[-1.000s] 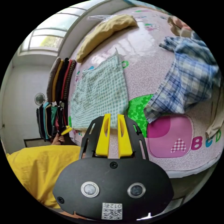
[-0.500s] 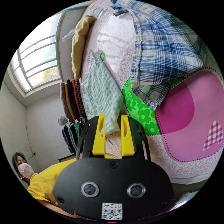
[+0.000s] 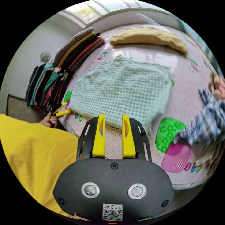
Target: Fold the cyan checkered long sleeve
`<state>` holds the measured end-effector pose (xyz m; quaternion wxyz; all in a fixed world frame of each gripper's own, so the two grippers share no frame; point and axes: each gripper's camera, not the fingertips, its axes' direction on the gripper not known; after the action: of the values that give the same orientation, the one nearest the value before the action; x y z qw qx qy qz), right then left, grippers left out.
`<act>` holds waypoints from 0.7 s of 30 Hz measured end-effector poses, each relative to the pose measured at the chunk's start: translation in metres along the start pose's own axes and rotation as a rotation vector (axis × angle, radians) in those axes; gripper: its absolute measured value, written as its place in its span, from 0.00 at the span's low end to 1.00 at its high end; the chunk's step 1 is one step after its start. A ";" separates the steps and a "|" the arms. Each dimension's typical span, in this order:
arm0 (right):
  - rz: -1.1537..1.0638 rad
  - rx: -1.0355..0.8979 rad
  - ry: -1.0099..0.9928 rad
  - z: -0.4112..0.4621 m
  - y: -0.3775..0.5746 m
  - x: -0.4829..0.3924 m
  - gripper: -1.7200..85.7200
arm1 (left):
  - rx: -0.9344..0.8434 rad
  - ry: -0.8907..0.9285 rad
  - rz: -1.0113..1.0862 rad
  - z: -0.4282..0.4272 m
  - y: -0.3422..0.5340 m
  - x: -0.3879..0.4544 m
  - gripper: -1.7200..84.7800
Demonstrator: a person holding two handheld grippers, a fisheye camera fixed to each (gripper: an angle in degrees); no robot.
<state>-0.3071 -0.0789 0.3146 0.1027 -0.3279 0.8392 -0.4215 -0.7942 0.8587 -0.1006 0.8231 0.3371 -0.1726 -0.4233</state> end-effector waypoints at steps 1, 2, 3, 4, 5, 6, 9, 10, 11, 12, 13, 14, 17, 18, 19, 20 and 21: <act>-0.179 -0.048 0.031 0.017 -0.013 -0.042 0.15 | 0.030 0.033 0.002 -0.004 0.001 -0.003 0.18; -0.349 -0.089 0.043 0.037 -0.022 -0.085 0.15 | 0.045 0.068 0.000 -0.007 0.001 -0.007 0.18; -0.428 -0.108 0.047 0.047 -0.026 -0.105 0.15 | 0.050 0.081 0.001 -0.008 0.001 -0.008 0.18; -0.575 -0.143 0.059 0.067 -0.030 -0.144 0.15 | 0.052 0.094 0.006 -0.011 0.001 -0.011 0.18; -0.713 -0.172 0.074 0.088 -0.030 -0.181 0.16 | 0.053 0.095 0.012 -0.014 0.002 -0.013 0.18; -0.773 -0.186 0.083 0.099 -0.030 -0.198 0.16 | 0.056 0.093 0.014 -0.016 0.002 -0.014 0.18; -0.998 -0.267 0.147 0.151 -0.024 -0.260 0.16 | 0.066 0.116 -0.005 -0.020 0.003 -0.026 0.18; -1.053 -0.284 0.165 0.166 -0.021 -0.277 0.16 | 0.076 0.139 -0.025 -0.020 0.003 -0.032 0.19; -1.100 -0.295 0.180 0.179 -0.019 -0.292 0.16 | 0.079 0.160 -0.043 -0.019 0.002 -0.038 0.19; -1.119 -0.299 0.195 0.185 -0.018 -0.298 0.16 | 0.083 0.168 -0.049 -0.018 0.002 -0.040 0.19; -1.151 -0.303 0.236 0.198 -0.016 -0.309 0.16 | 0.087 0.178 -0.060 -0.016 0.001 -0.044 0.19; -1.173 -0.318 0.274 0.211 -0.015 -0.316 0.15 | 0.090 0.185 -0.065 -0.013 0.000 -0.047 0.19; -1.139 -0.320 0.299 0.223 -0.023 -0.323 0.09 | 0.094 0.210 -0.079 -0.002 -0.003 -0.051 0.19; -1.114 -0.309 0.322 0.224 -0.027 -0.323 0.08 | 0.089 0.212 -0.081 0.002 -0.004 -0.051 0.19; -1.079 -0.306 0.304 0.222 -0.034 -0.322 0.07 | 0.076 0.215 -0.086 0.010 -0.006 -0.051 0.19; -1.026 -0.321 0.233 0.217 -0.042 -0.319 0.07 | 0.063 0.215 -0.088 0.018 -0.008 -0.051 0.19; -0.994 -0.326 0.201 0.215 -0.047 -0.317 0.07 | 0.056 0.214 -0.089 0.023 -0.009 -0.050 0.20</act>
<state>0.0531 -0.0344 0.1837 -0.2425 -0.6556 0.6430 -0.3130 -0.8418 0.8861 -0.0907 0.8076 0.4103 -0.0802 -0.4158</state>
